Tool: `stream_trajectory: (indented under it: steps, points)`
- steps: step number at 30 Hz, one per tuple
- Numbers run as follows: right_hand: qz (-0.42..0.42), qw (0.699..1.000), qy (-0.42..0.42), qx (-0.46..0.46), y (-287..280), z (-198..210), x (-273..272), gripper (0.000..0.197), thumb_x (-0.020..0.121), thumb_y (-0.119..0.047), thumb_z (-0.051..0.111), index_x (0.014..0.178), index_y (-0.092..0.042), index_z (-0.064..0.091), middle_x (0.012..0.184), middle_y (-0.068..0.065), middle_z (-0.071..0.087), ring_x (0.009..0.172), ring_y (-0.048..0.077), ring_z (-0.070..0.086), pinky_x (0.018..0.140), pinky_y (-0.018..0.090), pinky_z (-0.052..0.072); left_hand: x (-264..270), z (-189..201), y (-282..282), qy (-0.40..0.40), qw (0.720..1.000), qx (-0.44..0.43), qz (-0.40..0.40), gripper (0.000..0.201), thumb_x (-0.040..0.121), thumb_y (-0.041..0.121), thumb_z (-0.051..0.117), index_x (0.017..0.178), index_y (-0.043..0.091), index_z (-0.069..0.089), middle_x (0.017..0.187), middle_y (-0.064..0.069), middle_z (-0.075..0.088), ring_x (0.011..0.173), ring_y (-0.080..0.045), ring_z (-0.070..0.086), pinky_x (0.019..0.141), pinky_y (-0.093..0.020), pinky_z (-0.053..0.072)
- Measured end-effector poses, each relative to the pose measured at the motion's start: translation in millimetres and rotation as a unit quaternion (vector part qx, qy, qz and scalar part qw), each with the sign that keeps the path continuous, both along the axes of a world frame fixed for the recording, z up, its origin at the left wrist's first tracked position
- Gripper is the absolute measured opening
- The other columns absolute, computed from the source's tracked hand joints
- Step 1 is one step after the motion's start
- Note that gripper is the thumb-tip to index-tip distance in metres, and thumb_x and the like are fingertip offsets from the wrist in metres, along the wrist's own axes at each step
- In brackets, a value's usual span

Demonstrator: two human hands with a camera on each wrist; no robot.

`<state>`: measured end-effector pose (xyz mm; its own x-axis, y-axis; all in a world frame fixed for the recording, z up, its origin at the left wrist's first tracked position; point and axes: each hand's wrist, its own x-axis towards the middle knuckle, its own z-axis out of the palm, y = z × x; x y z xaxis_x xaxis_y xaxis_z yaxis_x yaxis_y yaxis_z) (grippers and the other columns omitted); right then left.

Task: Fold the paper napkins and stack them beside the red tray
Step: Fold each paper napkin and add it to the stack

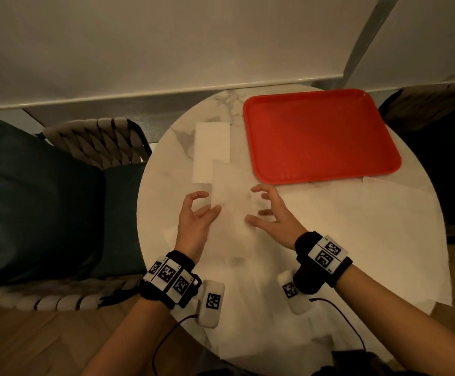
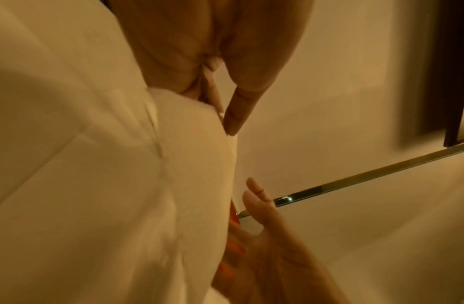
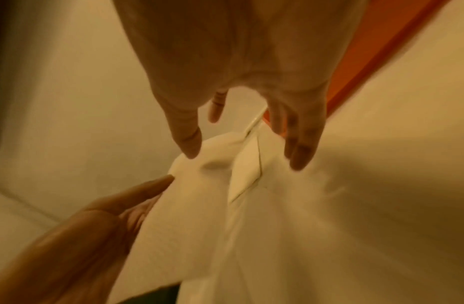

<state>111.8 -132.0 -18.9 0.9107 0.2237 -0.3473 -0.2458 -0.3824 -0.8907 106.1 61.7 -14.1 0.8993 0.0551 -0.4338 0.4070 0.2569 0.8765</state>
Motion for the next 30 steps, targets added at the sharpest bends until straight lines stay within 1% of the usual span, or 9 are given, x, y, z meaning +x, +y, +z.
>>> stream_trajectory:
  steps: [3,7,12,15,17,21,24,26,30]
  points:
    - [-0.037,0.994,0.016,0.100,15,6,23,0.057,0.087,-0.013,0.068,0.131,-0.037,0.039,0.120,0.004,0.050,0.082,0.012,0.063,0.077,0.028,0.056,26,1,16,-0.010,1.000,-0.005,0.004,0.041,0.089,0.005,0.063,0.123,0.020,0.047,0.104,-0.021,0.070,0.093,-0.033,0.068,0.080,-0.044,0.057]
    - [-0.119,0.981,-0.064,0.139,35,12,74,0.046,0.082,0.010,0.064,0.124,-0.006,0.054,0.100,-0.002,0.056,0.064,0.004,0.057,0.070,0.022,0.056,70,7,37,-0.041,0.999,0.026,-0.022,0.049,0.090,0.006,0.062,0.129,0.029,0.044,0.102,-0.018,0.071,0.089,-0.029,0.070,0.069,-0.038,0.059]
    - [-0.114,0.987,-0.087,0.075,51,1,143,0.038,0.079,0.007,0.068,0.115,-0.007,0.067,0.092,-0.005,0.064,0.065,0.012,0.061,0.069,0.032,0.060,137,-8,56,-0.108,0.969,0.203,-0.088,0.029,0.085,0.005,0.067,0.111,0.020,0.065,0.102,0.008,0.067,0.092,-0.018,0.064,0.075,-0.029,0.055]
    - [-0.117,0.989,-0.088,0.002,57,-17,175,0.044,0.075,0.002,0.074,0.116,-0.014,0.067,0.115,0.001,0.063,0.071,0.013,0.059,0.075,0.037,0.059,171,-30,61,-0.109,0.947,0.275,-0.124,0.029,0.081,0.007,0.073,0.106,0.021,0.072,0.105,0.007,0.067,0.071,-0.014,0.056,0.074,-0.030,0.052]
    - [-0.105,0.989,-0.084,-0.060,59,-29,192,0.047,0.073,-0.002,0.077,0.117,-0.017,0.067,0.122,0.001,0.061,0.075,0.014,0.057,0.076,0.030,0.056,188,-44,60,-0.108,0.932,0.320,-0.131,0.033,0.079,0.010,0.075,0.109,0.021,0.071,0.102,0.003,0.064,0.065,-0.011,0.049,0.073,-0.024,0.052]
    - [-0.080,0.982,-0.090,-0.144,60,-53,214,0.048,0.075,-0.006,0.077,0.121,-0.016,0.065,0.123,-0.001,0.058,0.072,0.009,0.052,0.060,0.005,0.041,207,-66,51,-0.136,0.904,0.380,-0.141,0.039,0.077,0.009,0.077,0.115,0.011,0.067,0.106,0.002,0.057,0.067,-0.004,0.045,0.064,-0.003,0.038]
    - [-0.057,0.978,-0.077,-0.183,62,-71,221,0.047,0.076,-0.005,0.075,0.122,-0.011,0.064,0.123,0.004,0.053,0.080,0.011,0.051,0.069,0.009,0.041,212,-76,46,-0.131,0.881,0.422,-0.170,0.041,0.078,0.007,0.075,0.118,0.006,0.065,0.119,-0.005,0.056,0.072,-0.008,0.050,0.068,-0.006,0.036]
    - [-0.045,0.975,-0.065,-0.207,66,-77,223,0.049,0.075,-0.004,0.073,0.123,-0.009,0.063,0.118,0.008,0.049,0.088,0.016,0.049,0.087,0.025,0.047,214,-80,43,-0.117,0.864,0.447,-0.198,0.044,0.080,0.007,0.074,0.122,0.004,0.063,0.125,-0.010,0.052,0.090,-0.021,0.057,0.075,-0.009,0.039]
    - [-0.028,0.972,-0.057,-0.226,66,-69,215,0.058,0.077,-0.009,0.072,0.132,-0.013,0.055,0.115,0.006,0.041,0.102,0.025,0.050,0.096,0.031,0.044,210,-71,37,-0.060,0.814,0.528,-0.235,0.051,0.084,0.020,0.071,0.133,0.016,0.056,0.131,-0.009,0.038,0.109,-0.025,0.054,0.100,-0.031,0.042]
